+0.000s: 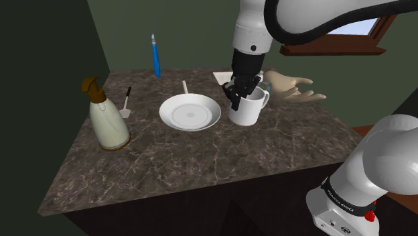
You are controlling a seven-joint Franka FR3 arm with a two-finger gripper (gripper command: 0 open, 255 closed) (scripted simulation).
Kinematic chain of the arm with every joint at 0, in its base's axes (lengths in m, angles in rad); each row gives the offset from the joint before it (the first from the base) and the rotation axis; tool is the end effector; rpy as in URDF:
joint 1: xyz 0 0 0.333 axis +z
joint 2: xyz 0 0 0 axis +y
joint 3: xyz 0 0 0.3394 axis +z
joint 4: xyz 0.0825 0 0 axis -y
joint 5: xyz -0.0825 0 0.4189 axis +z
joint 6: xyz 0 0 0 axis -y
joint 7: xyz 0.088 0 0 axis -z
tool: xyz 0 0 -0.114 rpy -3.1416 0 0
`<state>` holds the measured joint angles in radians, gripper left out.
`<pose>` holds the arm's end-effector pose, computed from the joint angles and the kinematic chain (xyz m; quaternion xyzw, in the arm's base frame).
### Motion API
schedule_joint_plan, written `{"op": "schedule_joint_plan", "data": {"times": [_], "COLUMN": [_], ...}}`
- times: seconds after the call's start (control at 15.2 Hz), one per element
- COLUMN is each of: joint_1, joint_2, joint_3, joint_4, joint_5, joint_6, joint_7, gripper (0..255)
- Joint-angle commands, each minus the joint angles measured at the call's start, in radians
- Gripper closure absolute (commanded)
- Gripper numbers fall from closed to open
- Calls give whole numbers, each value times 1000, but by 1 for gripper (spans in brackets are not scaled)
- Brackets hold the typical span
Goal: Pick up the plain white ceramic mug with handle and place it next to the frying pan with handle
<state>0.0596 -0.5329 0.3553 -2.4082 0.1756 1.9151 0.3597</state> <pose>0.3769 0.1916 0.4945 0.9997 -0.0238 0.0101 0.0025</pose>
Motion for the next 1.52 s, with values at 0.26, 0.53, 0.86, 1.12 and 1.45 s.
{"op": "schedule_joint_plan", "data": {"times": [0.26, 0.53, 0.86, 1.12, 1.45], "joint_1": [2, 3, 3, 1, -3], "joint_2": [20, 38, 68, 98, 142], "joint_3": [15, 25, 38, 50, 65], "joint_4": [-68, -108, -155, -189, -226], "joint_5": [7, 11, 14, 15, 13], "joint_6": [88, 147, 223, 286, 367], "joint_7": [2, 3, 6, 10, 16], "gripper": [255, 255, 255, 255, 255]}}
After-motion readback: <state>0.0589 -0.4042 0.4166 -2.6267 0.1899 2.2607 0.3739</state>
